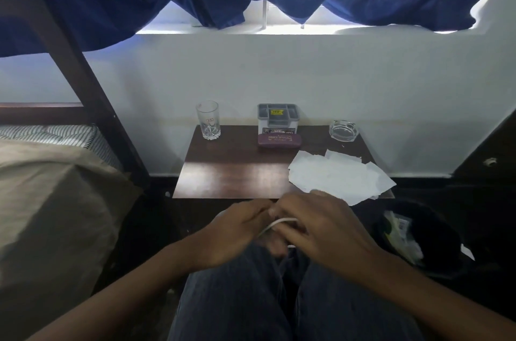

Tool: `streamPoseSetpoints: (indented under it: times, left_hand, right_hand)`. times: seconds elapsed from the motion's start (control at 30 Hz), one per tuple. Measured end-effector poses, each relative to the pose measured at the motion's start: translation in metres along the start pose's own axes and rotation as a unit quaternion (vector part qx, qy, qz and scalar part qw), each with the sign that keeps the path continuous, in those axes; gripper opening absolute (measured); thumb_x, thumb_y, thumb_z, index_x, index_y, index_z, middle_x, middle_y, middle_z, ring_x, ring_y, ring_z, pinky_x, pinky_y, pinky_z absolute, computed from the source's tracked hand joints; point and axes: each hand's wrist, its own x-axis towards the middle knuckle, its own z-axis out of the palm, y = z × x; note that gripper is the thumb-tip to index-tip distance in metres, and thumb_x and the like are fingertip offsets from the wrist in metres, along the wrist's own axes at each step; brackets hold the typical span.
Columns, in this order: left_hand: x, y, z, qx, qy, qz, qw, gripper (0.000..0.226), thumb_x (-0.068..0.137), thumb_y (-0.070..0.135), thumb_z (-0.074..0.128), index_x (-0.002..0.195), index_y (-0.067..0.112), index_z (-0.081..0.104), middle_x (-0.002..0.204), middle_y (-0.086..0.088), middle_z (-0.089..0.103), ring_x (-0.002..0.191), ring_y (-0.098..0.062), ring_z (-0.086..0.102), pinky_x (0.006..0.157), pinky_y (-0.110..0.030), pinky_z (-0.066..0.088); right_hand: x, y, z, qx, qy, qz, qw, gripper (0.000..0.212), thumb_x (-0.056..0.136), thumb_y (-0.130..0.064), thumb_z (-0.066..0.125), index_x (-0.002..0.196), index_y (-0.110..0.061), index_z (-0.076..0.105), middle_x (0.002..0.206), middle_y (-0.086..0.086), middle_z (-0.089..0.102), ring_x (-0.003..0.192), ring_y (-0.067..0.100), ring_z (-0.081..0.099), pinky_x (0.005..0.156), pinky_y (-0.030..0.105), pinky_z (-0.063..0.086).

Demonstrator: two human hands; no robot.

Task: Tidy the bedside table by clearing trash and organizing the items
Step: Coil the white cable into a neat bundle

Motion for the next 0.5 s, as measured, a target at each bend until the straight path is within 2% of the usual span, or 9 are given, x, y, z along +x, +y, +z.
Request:
streamPoseSetpoints:
  times: [0.07, 0.1, 0.17, 0.23, 0.33, 0.43, 0.5]
  left_hand:
    - [0.001, 0.001, -0.003, -0.071, -0.071, -0.069, 0.993, 0.034, 0.097, 0.031, 0.041, 0.082, 0.012, 0.064, 0.059, 0.001, 0.064, 0.06, -0.017, 0.062, 0.064, -0.023, 0.049]
    - [0.003, 0.002, -0.005, -0.112, -0.099, -0.09, 0.985, 0.032, 0.093, 0.03, 0.043, 0.078, 0.015, 0.067, 0.052, 0.002, 0.059, 0.051, -0.014, 0.057, 0.059, -0.024, 0.048]
    - [0.006, 0.006, -0.006, -0.198, -0.126, -0.111, 0.966, 0.031, 0.084, 0.027, 0.041, 0.072, 0.02, 0.069, 0.044, 0.007, 0.044, 0.04, -0.008, 0.044, 0.053, -0.023, 0.046]
    - [0.008, 0.009, -0.009, -0.264, -0.127, -0.131, 0.947, 0.027, 0.085, 0.027, 0.042, 0.072, 0.017, 0.063, 0.045, 0.009, 0.033, 0.039, -0.006, 0.034, 0.052, -0.022, 0.043]
    - [0.005, 0.012, -0.017, -0.384, -0.16, -0.136, 0.899, 0.028, 0.089, 0.032, 0.041, 0.07, 0.017, 0.054, 0.046, 0.011, 0.03, 0.041, -0.004, 0.03, 0.052, -0.02, 0.038]
    - [0.006, 0.009, -0.025, -0.504, -0.151, -0.133, 0.84, 0.022, 0.089, 0.026, 0.043, 0.069, 0.017, 0.05, 0.047, 0.011, 0.034, 0.042, -0.004, 0.034, 0.054, -0.02, 0.04]
    - [0.006, 0.009, -0.025, -0.563, -0.131, -0.114, 0.808, 0.022, 0.09, 0.022, 0.042, 0.07, 0.017, 0.05, 0.048, 0.009, 0.036, 0.043, -0.006, 0.036, 0.056, -0.021, 0.042]
  right_hand:
    - [0.002, 0.004, -0.004, 0.017, -0.025, 0.033, 0.999, 0.024, 0.076, -0.044, 0.057, 0.074, -0.024, 0.045, 0.057, -0.015, 0.045, 0.066, 0.011, 0.04, 0.064, 0.009, 0.029]
    - [0.004, 0.008, -0.006, 0.056, -0.043, 0.076, 0.995, 0.032, 0.073, -0.053, 0.06, 0.073, -0.026, 0.042, 0.054, -0.013, 0.043, 0.065, 0.011, 0.041, 0.065, 0.007, 0.032]
    - [0.007, 0.015, -0.01, 0.214, -0.066, 0.187, 0.957, 0.046, 0.063, -0.061, 0.069, 0.07, -0.024, 0.042, 0.051, -0.007, 0.045, 0.053, 0.008, 0.04, 0.054, 0.011, 0.033]
    - [0.006, 0.025, -0.007, 0.357, -0.064, 0.25, 0.898, 0.042, 0.063, -0.051, 0.076, 0.066, -0.021, 0.046, 0.05, -0.004, 0.051, 0.049, 0.004, 0.041, 0.053, 0.018, 0.035]
    - [0.004, 0.029, -0.002, 0.436, -0.086, 0.271, 0.854, 0.03, 0.074, -0.041, 0.074, 0.066, -0.018, 0.055, 0.055, 0.004, 0.062, 0.056, 0.019, 0.053, 0.063, 0.03, 0.042]
    - [0.001, 0.028, 0.003, 0.503, -0.073, 0.31, 0.804, 0.026, 0.076, -0.036, 0.065, 0.071, -0.011, 0.058, 0.063, 0.009, 0.063, 0.065, 0.018, 0.058, 0.072, 0.022, 0.048]
    - [-0.004, 0.029, 0.01, 0.538, -0.086, 0.343, 0.765, 0.029, 0.077, -0.033, 0.063, 0.078, -0.005, 0.058, 0.069, 0.009, 0.063, 0.07, 0.016, 0.06, 0.074, 0.025, 0.05]
